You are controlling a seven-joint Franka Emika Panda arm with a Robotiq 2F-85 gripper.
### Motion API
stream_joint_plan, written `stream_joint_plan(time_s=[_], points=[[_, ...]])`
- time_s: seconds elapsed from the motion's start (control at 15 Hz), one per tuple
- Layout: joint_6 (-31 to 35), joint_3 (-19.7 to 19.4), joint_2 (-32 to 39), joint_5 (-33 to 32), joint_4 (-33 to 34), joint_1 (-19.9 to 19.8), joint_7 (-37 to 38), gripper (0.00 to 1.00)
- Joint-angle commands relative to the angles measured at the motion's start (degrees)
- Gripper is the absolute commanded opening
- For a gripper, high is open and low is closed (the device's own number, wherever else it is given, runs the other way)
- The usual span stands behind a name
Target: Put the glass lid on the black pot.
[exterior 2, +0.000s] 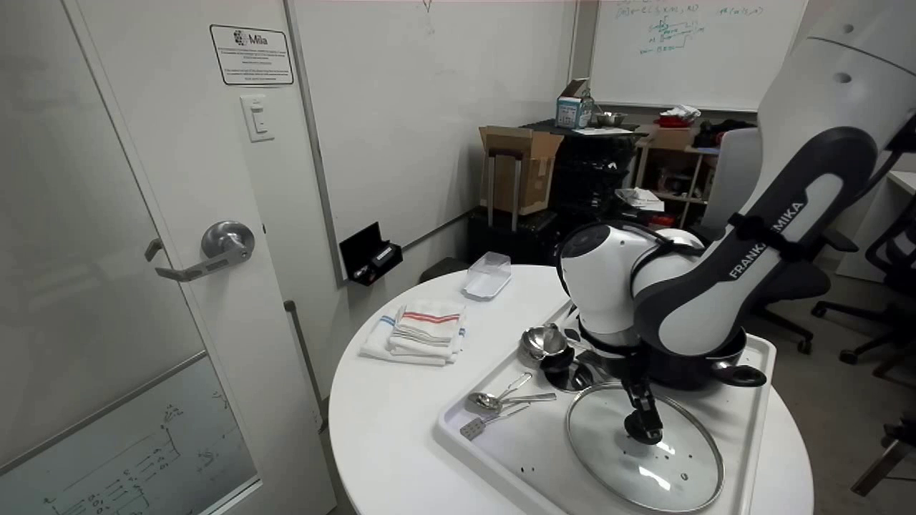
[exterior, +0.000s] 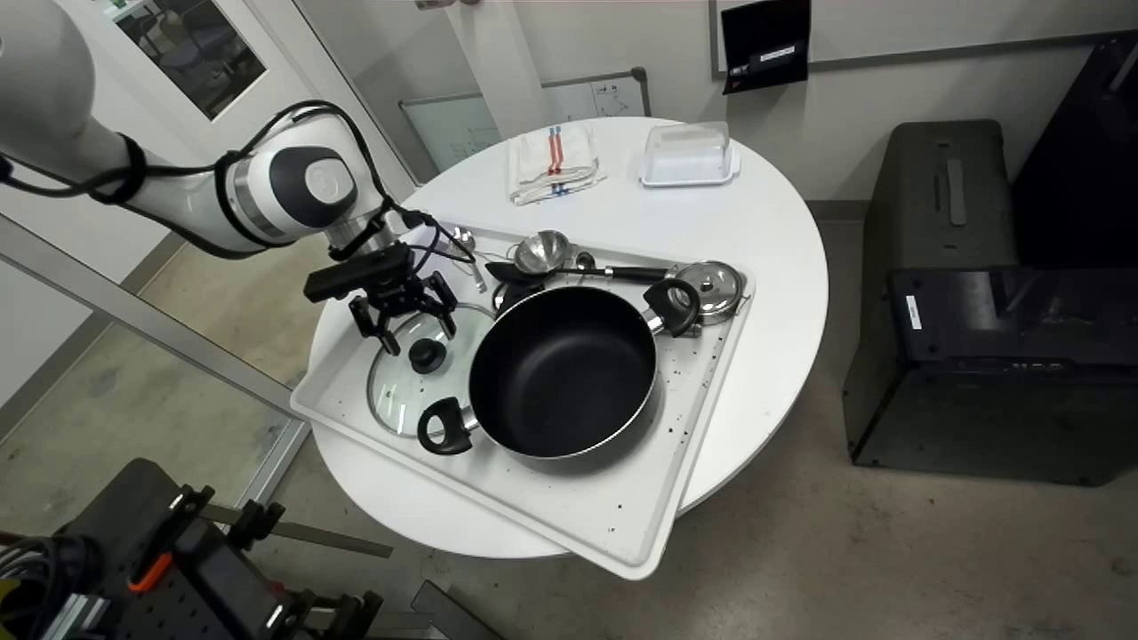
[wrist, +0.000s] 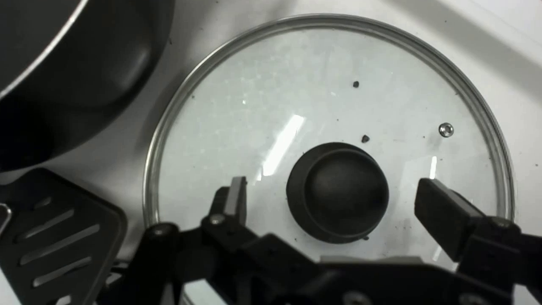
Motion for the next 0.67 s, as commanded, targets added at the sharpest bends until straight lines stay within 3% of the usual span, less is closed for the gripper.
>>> stream_joint_plan(time_s=[0.0, 0.13, 0.2, 0.6], points=[[-1.0, -0.8, 2.2, -0.8, 2.5, 1.1, -1.3, 0.97], [-1.0, -0.9, 2.5, -0.8, 2.7, 1.1, -1.4, 0.73], [-1.1, -1.0, 2.5, -0.8, 2.7, 1.1, -1.4, 0.69], [-1.2, -1.0, 1.1, -0.7, 1.1, 1.0, -1.6, 0.25]])
